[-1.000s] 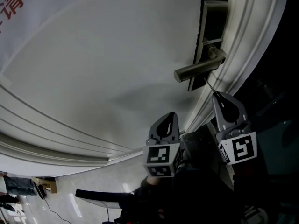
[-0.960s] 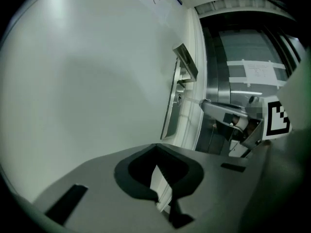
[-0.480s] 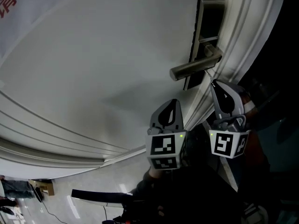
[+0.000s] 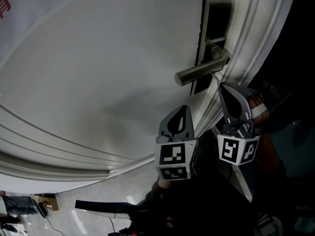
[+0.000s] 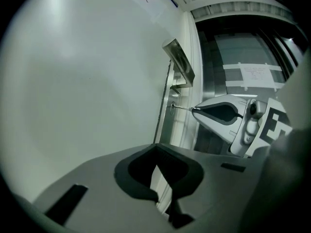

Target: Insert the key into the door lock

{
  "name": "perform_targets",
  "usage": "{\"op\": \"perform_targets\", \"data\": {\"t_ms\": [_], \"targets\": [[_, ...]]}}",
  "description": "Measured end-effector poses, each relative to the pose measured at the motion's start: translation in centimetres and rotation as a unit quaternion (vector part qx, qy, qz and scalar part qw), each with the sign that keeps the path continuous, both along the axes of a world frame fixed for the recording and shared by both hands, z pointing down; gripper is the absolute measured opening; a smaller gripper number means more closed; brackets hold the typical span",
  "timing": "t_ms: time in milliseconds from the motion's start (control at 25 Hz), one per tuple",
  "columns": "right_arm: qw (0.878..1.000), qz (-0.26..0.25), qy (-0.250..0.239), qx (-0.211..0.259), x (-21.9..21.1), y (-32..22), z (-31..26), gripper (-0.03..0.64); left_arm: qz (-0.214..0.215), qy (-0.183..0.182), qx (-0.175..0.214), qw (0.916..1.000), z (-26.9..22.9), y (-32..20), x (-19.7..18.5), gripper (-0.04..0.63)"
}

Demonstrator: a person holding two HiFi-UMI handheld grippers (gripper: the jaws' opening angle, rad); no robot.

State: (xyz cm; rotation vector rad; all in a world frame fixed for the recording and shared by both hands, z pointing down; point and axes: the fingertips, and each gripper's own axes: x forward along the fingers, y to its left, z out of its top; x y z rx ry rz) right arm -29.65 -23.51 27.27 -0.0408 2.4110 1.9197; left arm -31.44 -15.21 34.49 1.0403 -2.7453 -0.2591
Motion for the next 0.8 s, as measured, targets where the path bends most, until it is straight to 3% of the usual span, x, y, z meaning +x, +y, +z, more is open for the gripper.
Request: {"op": "perform_targets", "data": {"t_ms": [800], "targets": [[0.999,0.017,0.019,0.045,-1.0,0.2,-0.3,0.012,0.013,0.006,-0.017,0.9998,0.7,-0.5,0.0,0.0]]}}
